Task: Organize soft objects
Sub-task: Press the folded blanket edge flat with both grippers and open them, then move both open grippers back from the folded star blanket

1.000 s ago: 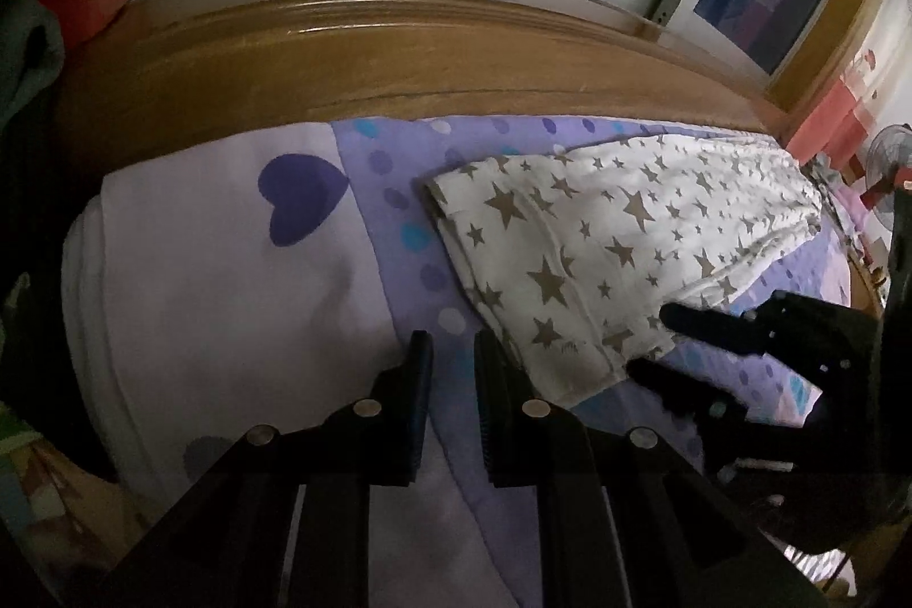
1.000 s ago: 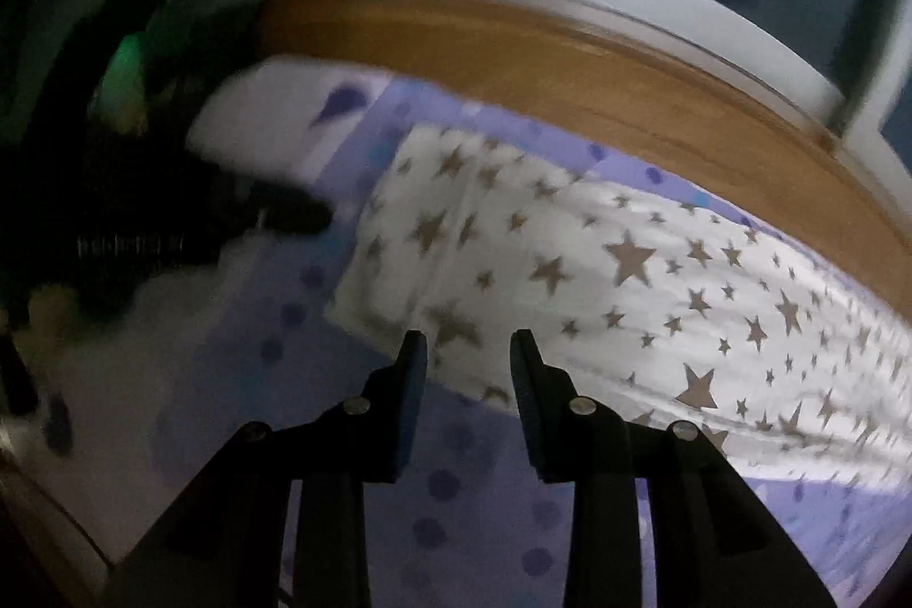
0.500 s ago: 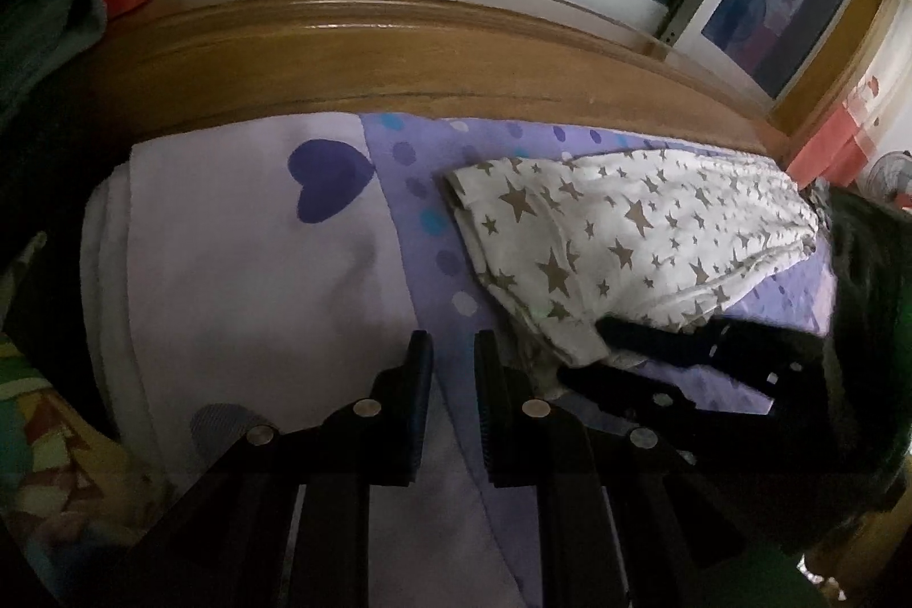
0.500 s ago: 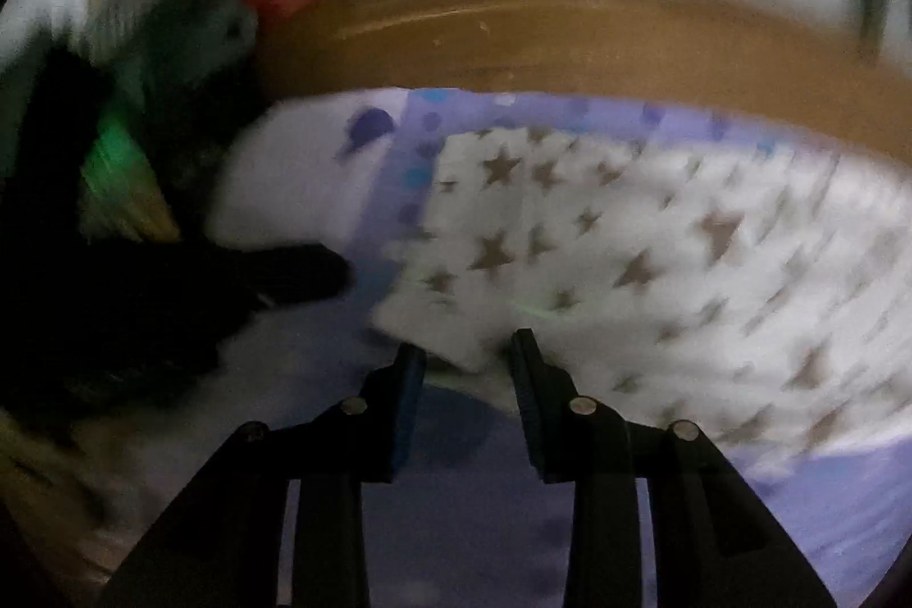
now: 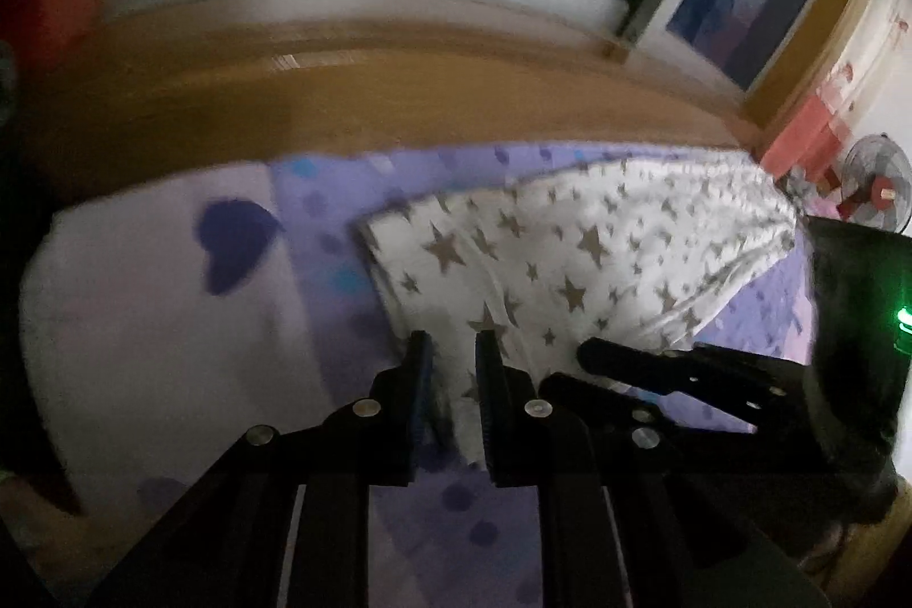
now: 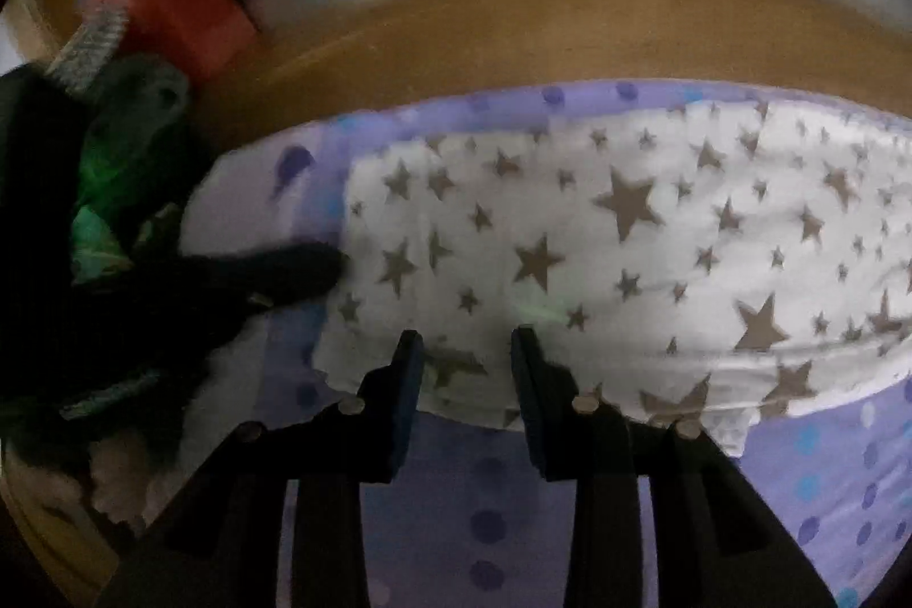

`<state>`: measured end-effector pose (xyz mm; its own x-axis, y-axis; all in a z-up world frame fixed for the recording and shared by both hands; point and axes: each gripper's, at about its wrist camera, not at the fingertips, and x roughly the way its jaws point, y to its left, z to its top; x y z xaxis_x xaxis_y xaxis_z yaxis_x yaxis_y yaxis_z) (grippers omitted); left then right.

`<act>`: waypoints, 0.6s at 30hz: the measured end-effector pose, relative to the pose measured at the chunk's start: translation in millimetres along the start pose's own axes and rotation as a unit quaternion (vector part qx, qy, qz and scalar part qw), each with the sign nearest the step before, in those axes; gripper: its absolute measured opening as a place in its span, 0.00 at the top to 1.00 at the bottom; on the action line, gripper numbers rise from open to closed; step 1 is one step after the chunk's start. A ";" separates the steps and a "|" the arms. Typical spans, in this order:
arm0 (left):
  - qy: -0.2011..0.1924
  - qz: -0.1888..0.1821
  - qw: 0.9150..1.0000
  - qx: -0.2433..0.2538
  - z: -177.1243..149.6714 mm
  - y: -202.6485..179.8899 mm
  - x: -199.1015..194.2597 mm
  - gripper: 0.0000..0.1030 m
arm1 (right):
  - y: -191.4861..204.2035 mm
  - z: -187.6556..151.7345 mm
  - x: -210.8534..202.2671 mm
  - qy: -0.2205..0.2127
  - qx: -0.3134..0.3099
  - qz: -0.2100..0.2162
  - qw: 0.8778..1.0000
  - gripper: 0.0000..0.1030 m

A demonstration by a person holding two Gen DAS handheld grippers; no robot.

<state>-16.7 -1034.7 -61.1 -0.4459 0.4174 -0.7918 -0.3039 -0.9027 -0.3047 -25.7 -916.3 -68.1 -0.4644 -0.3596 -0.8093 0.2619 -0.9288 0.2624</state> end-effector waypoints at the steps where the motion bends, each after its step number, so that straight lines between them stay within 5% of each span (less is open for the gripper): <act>1: 0.002 0.004 1.000 0.000 -2.1 -1.0 3.9 0.85 | 1.8 -3.3 -3.0 0.002 -0.006 0.001 1.000 0.68; 7: 0.016 0.017 1.000 -0.021 -5.7 0.3 7.4 0.83 | -18.6 -29.2 -40.9 -0.011 -0.001 0.004 1.000 0.68; 12: 0.019 0.032 0.998 -0.040 -9.8 -17.9 -1.0 0.78 | -76.3 -49.8 -94.6 -0.045 0.019 -0.023 0.999 0.68; 18: 0.011 0.031 0.998 -0.044 -14.0 -85.2 -5.1 0.75 | -155.2 -79.0 -147.8 -0.072 0.056 -0.027 0.996 0.68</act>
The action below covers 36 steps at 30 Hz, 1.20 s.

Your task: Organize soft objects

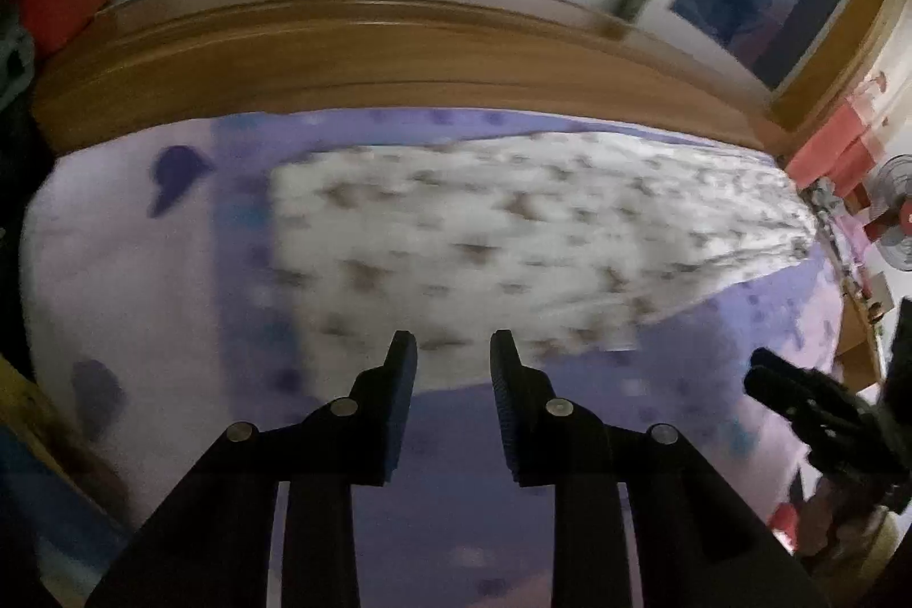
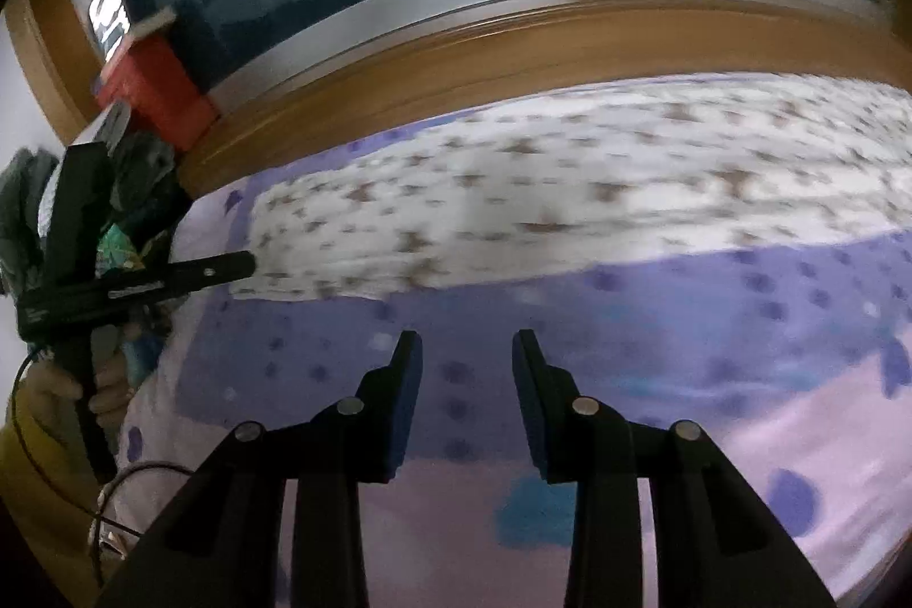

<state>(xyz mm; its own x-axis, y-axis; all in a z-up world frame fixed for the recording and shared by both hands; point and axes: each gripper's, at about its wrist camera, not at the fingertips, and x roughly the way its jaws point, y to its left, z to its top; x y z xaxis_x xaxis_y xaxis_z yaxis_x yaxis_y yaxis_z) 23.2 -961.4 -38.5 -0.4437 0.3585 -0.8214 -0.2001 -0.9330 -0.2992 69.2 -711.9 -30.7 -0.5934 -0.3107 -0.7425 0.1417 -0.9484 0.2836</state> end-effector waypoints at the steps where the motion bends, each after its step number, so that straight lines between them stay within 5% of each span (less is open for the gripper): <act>1: -0.001 0.000 1.000 0.002 -2.2 -15.4 0.6 0.75 | -13.1 -2.7 -9.6 -0.004 0.001 -0.004 1.000 0.68; 12: 0.017 0.006 0.999 0.030 -20.1 -158.6 35.1 0.74 | -124.6 -13.0 -66.8 -0.026 -0.014 -0.023 0.999 0.68; 19: 0.030 -0.011 0.994 0.100 -8.3 -221.6 58.2 0.74 | -172.4 -6.5 -78.9 -0.043 0.009 -0.051 0.998 0.68; 26: 0.037 -0.058 0.989 0.132 6.0 -264.7 93.1 0.74 | -201.4 9.1 -81.6 -0.049 -0.005 -0.105 0.993 0.68; 36: 0.042 -0.052 0.991 0.119 21.5 -300.1 121.6 0.74 | -256.6 46.8 -64.6 -0.031 -0.072 -0.114 0.990 0.68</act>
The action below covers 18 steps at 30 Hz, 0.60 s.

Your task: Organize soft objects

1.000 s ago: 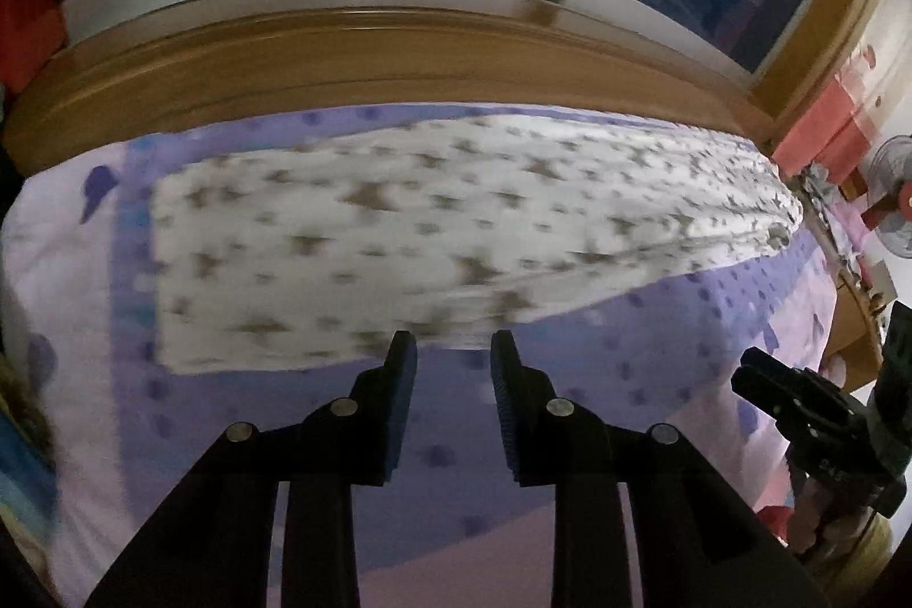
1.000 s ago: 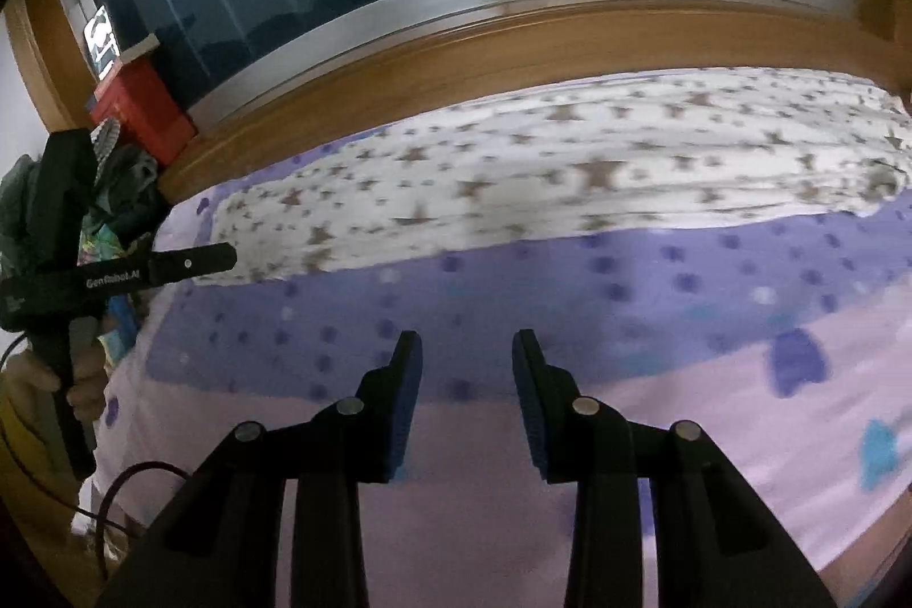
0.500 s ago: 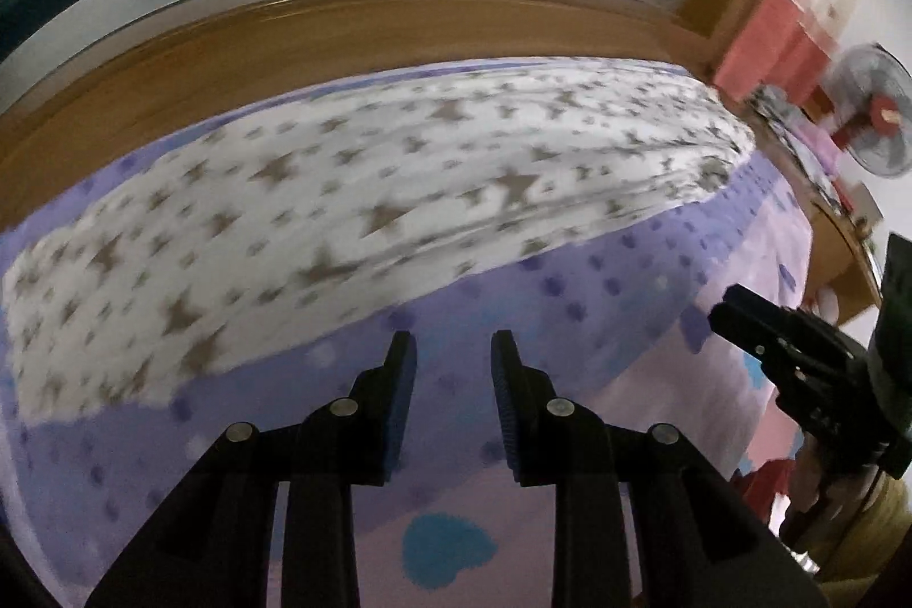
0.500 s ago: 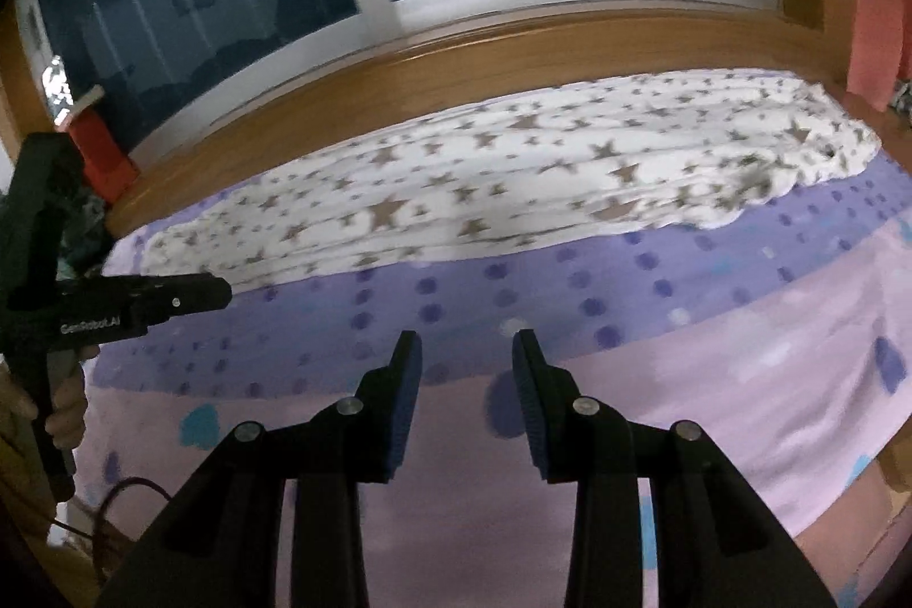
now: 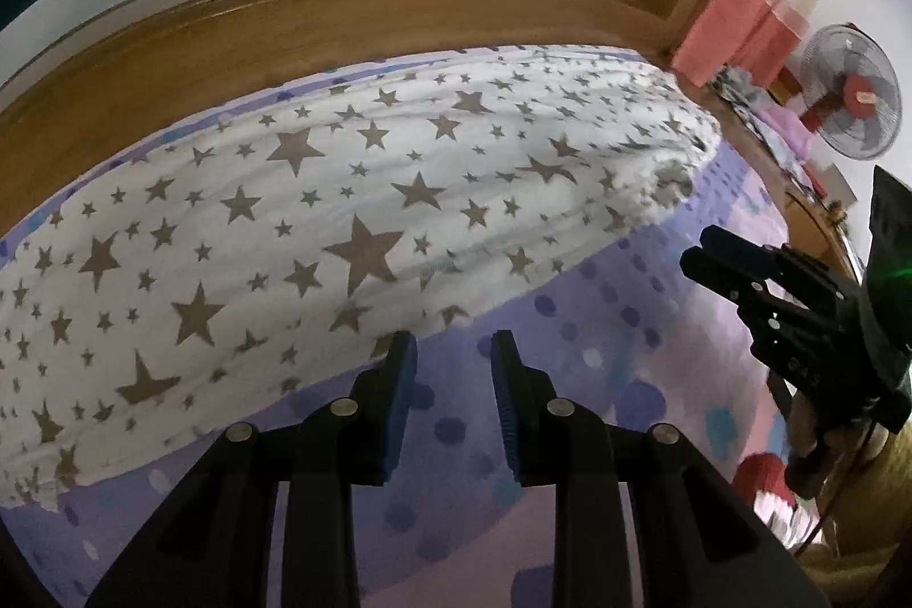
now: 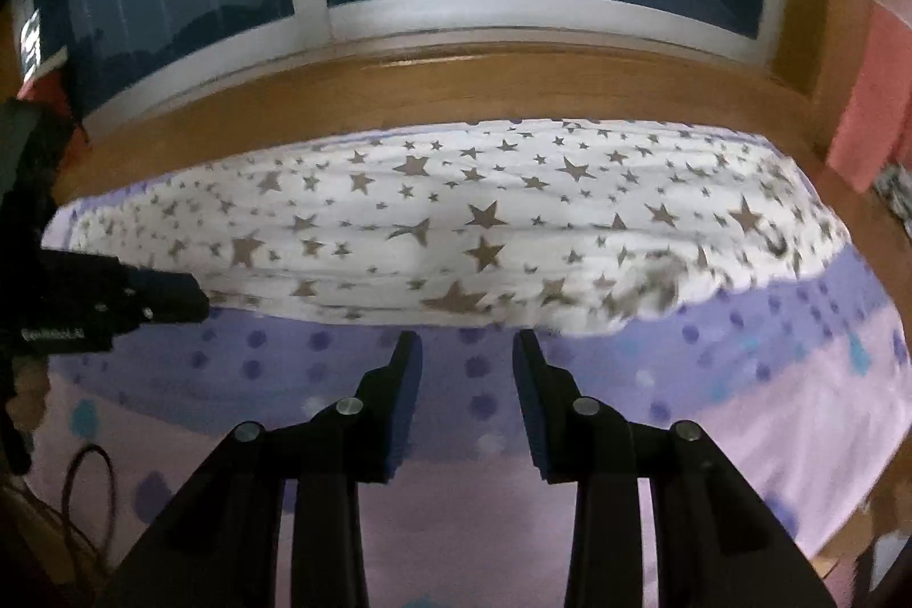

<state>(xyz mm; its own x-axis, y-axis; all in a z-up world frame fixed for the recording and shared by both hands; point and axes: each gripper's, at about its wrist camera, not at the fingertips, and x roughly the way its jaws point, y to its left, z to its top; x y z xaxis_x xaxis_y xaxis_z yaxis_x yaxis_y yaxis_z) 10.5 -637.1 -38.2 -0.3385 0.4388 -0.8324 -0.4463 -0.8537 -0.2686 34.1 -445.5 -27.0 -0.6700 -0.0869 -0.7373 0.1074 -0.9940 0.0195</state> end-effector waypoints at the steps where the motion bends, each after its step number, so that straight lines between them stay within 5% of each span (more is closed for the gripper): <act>1: -0.002 0.002 1.000 -0.013 3.0 -0.2 3.3 0.74 | -5.1 3.4 7.5 0.007 -0.013 0.009 1.000 0.68; 10: -0.008 0.026 0.996 -0.080 19.1 -23.6 32.9 0.74 | -28.3 14.6 50.2 0.044 -0.122 0.104 0.986 0.68; 18: 0.011 0.033 0.999 -0.003 21.8 -65.1 43.0 0.74 | -35.0 21.3 62.5 0.051 -0.165 0.139 0.975 0.68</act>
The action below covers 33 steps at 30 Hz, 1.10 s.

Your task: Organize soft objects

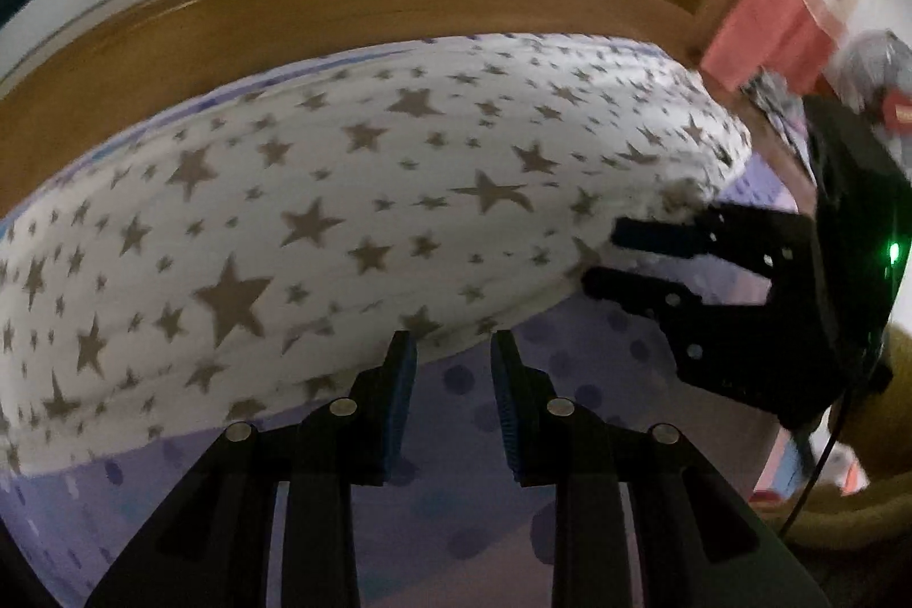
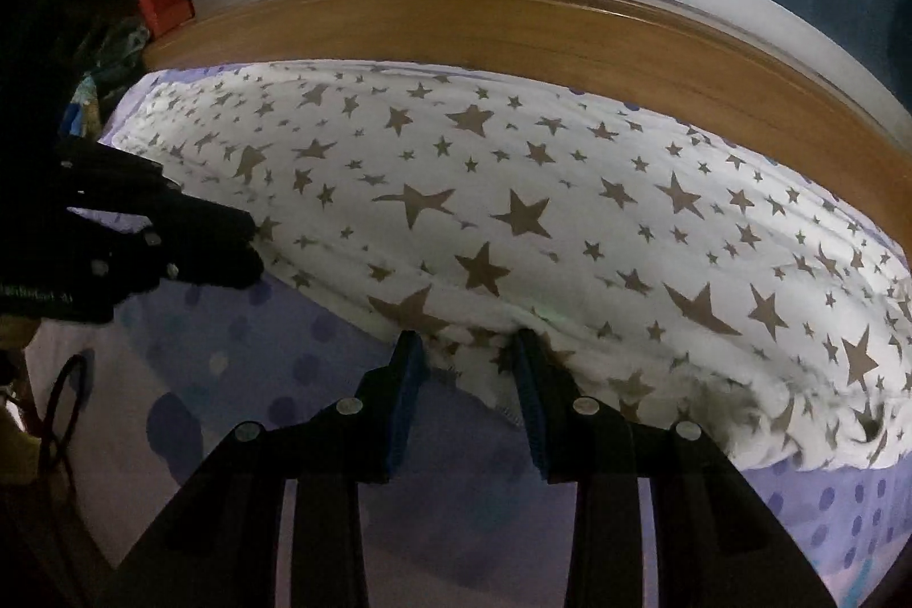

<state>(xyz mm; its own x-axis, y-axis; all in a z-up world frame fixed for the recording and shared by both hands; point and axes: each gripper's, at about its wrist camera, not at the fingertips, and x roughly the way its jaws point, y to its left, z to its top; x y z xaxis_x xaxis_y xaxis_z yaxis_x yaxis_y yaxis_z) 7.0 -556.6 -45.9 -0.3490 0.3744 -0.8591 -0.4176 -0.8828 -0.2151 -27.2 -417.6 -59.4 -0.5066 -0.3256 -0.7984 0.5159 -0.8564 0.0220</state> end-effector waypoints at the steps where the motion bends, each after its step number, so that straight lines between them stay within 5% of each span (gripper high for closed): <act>1: 0.001 -0.001 1.000 0.006 1.7 -1.7 0.5 0.74 | -0.5 0.6 -1.9 -0.002 0.003 0.001 1.000 0.68; 11: 0.018 -0.031 0.998 0.053 13.9 -5.3 19.1 0.74 | 7.3 9.9 5.6 0.009 -0.044 -0.021 0.999 0.68; 33: 0.013 -0.045 0.999 0.028 11.6 1.2 8.1 0.74 | 26.6 6.9 -1.5 -0.002 -0.154 -0.072 0.985 0.68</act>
<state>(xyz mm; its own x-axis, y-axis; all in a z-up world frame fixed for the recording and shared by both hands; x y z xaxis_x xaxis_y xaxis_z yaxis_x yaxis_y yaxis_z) -6.1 -551.3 -47.7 -0.2861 0.4430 -0.8497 -0.4929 -0.8284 -0.2660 -17.5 -442.6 -53.5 -0.5931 -0.2114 -0.7768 0.6232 -0.7314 -0.2768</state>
